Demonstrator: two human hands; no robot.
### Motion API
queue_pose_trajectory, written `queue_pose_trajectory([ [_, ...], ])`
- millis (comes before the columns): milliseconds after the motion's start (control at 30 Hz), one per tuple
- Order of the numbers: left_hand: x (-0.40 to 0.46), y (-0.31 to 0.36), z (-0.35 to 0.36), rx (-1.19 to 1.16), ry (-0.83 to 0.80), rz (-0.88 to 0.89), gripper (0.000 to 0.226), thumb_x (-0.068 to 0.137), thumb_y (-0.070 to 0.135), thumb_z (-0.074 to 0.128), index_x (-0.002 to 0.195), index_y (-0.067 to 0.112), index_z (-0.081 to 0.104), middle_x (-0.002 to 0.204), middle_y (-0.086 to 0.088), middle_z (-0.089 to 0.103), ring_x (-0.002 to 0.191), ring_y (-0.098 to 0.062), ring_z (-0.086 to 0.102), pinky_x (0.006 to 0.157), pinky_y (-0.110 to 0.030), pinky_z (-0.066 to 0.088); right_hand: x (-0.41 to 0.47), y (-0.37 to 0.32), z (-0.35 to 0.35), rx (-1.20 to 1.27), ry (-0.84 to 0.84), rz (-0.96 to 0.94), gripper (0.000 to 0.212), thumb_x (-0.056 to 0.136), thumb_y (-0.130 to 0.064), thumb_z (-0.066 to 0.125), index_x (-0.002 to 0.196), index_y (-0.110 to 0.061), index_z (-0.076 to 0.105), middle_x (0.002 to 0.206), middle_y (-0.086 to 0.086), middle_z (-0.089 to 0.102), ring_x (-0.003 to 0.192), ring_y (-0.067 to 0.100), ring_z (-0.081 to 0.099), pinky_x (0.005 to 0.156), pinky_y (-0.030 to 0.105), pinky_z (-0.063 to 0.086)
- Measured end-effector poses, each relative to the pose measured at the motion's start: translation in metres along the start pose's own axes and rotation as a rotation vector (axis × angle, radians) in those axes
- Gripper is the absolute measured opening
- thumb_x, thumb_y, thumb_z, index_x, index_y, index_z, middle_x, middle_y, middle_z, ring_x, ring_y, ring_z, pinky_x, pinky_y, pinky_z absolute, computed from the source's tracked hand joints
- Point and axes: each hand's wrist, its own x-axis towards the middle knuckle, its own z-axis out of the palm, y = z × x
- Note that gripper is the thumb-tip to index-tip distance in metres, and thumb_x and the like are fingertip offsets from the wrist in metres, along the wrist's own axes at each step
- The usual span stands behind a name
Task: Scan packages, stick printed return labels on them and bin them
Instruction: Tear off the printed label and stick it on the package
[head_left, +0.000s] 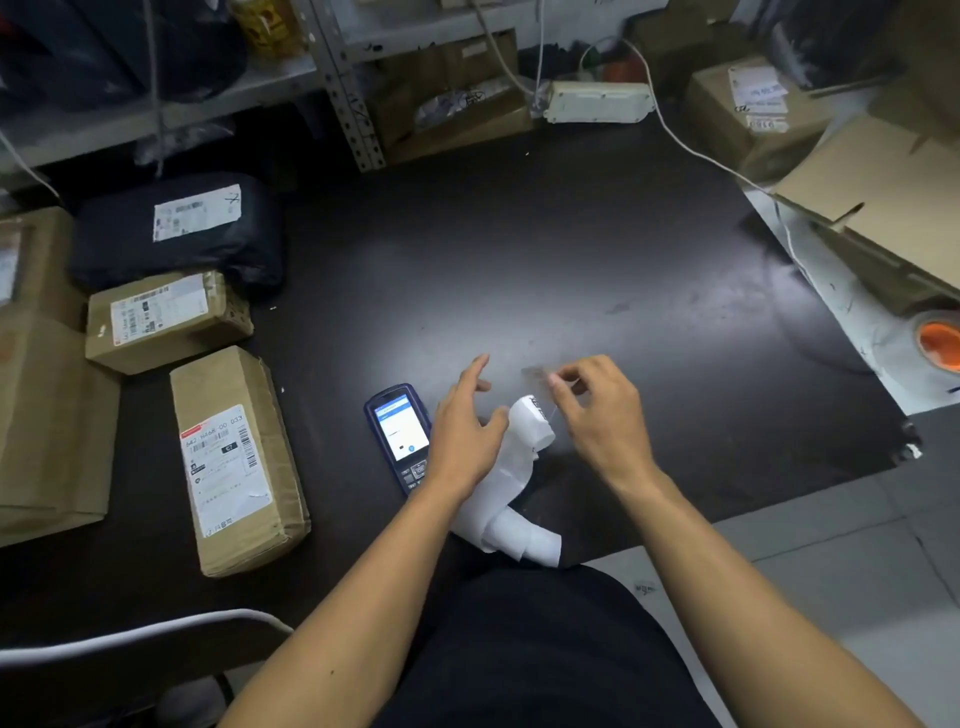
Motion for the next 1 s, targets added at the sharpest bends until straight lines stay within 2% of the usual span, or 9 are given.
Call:
queue_pose_trajectory([
  [133, -0.007, 0.011, -0.027, -0.320, 0.163, -0.141, 0.013, 0.097, 0.018, 0.057, 0.106, 0.025, 0.063, 0.083, 0.005, 0.067, 0.079, -0.008, 0.064, 0.079, -0.027, 0.049, -0.006, -0.024, 0.027, -0.129, 0.091, -0.224, 0.027, 0.094, -0.035, 0.055, 0.086, -0.011, 0.066, 0.088, 0.002, 0.061, 0.079, 0.019, 0.056, 0.068, 0.026, 0.041],
  [233, -0.011, 0.006, -0.051, -0.513, 0.177, -0.260, 0.029, 0.101, 0.033, 0.053, 0.079, 0.016, 0.062, 0.072, 0.000, 0.067, 0.066, -0.012, 0.065, 0.076, -0.033, 0.051, -0.010, -0.046, 0.051, -0.222, 0.082, -0.394, 0.025, 0.094, -0.031, 0.055, 0.087, -0.011, 0.067, 0.089, 0.004, 0.062, 0.079, 0.024, 0.057, 0.065, 0.034, 0.045],
  [333, -0.021, -0.007, -0.080, -0.616, 0.228, -0.343, 0.025, 0.096, 0.037, 0.060, 0.086, 0.014, 0.063, 0.080, -0.004, 0.070, 0.070, -0.014, 0.067, 0.063, -0.025, 0.049, -0.018, -0.066, 0.080, -0.248, 0.048, -0.548, 0.023, 0.095, -0.029, 0.057, 0.087, -0.010, 0.068, 0.091, 0.006, 0.063, 0.077, 0.028, 0.058, 0.063, 0.041, 0.047],
  [433, -0.034, -0.024, -0.115, -0.696, 0.340, -0.402, 0.012, 0.092, 0.012, 0.065, 0.103, 0.012, 0.061, 0.081, -0.003, 0.069, 0.061, 0.001, 0.064, 0.049, -0.011, 0.042, -0.030, -0.085, 0.111, -0.228, 0.030, -0.685, 0.023, 0.094, -0.030, 0.062, 0.087, -0.010, 0.069, 0.092, 0.008, 0.065, 0.079, 0.031, 0.058, 0.062, 0.041, 0.047],
  [533, -0.047, -0.049, -0.144, -0.616, 0.381, -0.376, 0.024, 0.090, 0.004, 0.062, 0.103, 0.024, 0.059, 0.083, -0.003, 0.073, 0.074, -0.007, 0.068, 0.068, -0.017, 0.049, -0.038, -0.105, 0.136, -0.189, -0.032, -0.814, 0.020, 0.091, -0.031, 0.066, 0.091, -0.011, 0.067, 0.094, 0.008, 0.064, 0.083, 0.028, 0.053, 0.062, 0.040, 0.046],
  [600, -0.058, -0.064, -0.162, -0.582, 0.400, -0.366, 0.027, 0.091, 0.007, 0.064, 0.103, 0.030, 0.058, 0.084, -0.002, 0.074, 0.074, -0.015, 0.068, 0.070, -0.027, 0.050, -0.040, -0.117, 0.147, -0.151, -0.149, -0.839, 0.027, 0.089, -0.037, 0.067, 0.100, -0.012, 0.063, 0.101, 0.009, 0.062, 0.090, 0.026, 0.053, 0.073, 0.037, 0.045],
  [700, -0.066, -0.081, -0.192, -0.597, 0.442, -0.337, 0.027, 0.093, 0.011, 0.065, 0.107, 0.033, 0.057, 0.093, -0.002, 0.073, 0.079, -0.012, 0.069, 0.067, -0.026, 0.053, -0.041, -0.141, 0.151, 0.008, -0.449, -0.540, 0.040, 0.087, -0.044, 0.066, 0.115, -0.015, 0.061, 0.117, 0.005, 0.056, 0.104, 0.014, 0.051, 0.090, 0.024, 0.043],
  [833, -0.062, -0.094, -0.227, -0.630, 0.387, -0.249, 0.036, 0.092, 0.005, 0.065, 0.121, 0.022, 0.054, 0.093, -0.007, 0.072, 0.080, -0.005, 0.069, 0.069, -0.016, 0.050, -0.033, -0.183, 0.165, 0.386, -0.636, 0.067, 0.037, 0.092, -0.023, 0.068, 0.124, -0.026, 0.049, 0.102, -0.006, 0.066, 0.091, 0.004, 0.064, 0.079, 0.022, 0.050],
  [1000, -0.030, -0.114, -0.260, -0.475, 0.345, -0.259, 0.043, 0.088, 0.010, 0.072, 0.122, 0.027, 0.053, 0.094, -0.003, 0.070, 0.089, -0.014, 0.068, 0.075, -0.023, 0.051, -0.006, -0.216, 0.203, 0.381, -0.631, 0.165, 0.030, 0.091, -0.014, 0.068, 0.118, -0.017, 0.056, 0.083, 0.003, 0.069, 0.068, 0.002, 0.063, 0.066, 0.020, 0.047],
])
